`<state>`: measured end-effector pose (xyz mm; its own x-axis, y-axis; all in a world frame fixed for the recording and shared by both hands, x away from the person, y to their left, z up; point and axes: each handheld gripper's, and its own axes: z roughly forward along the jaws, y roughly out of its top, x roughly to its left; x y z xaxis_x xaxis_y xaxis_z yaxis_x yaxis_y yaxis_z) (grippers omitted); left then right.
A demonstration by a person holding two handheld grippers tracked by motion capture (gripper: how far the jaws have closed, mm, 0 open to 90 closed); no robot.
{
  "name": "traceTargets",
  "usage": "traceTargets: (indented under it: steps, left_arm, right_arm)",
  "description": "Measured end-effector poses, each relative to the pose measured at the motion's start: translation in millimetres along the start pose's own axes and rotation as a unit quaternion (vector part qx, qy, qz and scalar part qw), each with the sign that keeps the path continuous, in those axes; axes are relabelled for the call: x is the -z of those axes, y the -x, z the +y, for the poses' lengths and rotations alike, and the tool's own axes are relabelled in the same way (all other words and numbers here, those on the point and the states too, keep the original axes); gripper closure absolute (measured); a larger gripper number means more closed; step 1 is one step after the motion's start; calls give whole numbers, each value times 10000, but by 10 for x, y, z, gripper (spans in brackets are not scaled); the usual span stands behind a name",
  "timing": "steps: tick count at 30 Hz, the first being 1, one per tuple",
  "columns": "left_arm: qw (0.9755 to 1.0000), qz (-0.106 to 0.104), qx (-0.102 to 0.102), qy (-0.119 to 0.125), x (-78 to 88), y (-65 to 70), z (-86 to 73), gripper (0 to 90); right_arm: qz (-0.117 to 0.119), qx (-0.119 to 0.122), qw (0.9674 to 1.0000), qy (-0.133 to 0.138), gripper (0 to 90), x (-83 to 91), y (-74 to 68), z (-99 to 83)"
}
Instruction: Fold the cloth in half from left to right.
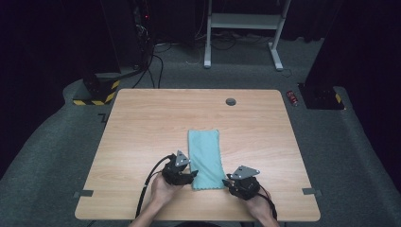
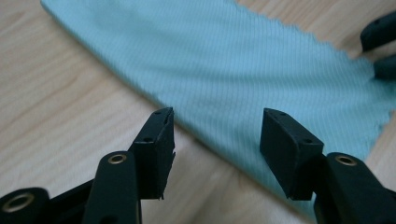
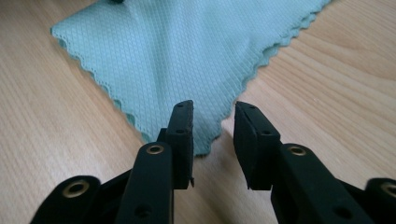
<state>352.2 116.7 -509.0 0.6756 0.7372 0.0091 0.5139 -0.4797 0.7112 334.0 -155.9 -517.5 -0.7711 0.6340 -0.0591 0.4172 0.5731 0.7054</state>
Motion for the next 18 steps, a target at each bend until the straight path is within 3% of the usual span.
traceTargets:
  steps: [6, 12, 16, 18]
  left_arm:
    - [10000, 13, 26, -55, 92, 40, -123, 466]
    - [9998, -151, 107, -2, 128, 88, -134, 452]
    - [9999, -78, 0, -75, 104, 119, -128, 442]
    - [9998, 72, -115, -162, 87, 146, -130, 436]
  right_arm:
    - [-2, -50, 10000, 65, 670, 46, 34, -14]
    - [14, -50, 9999, 87, 653, -22, 10, 50]
    - [16, -48, 9999, 91, 652, -52, -3, 71]
    - [26, -52, 9999, 95, 649, -57, -3, 79]
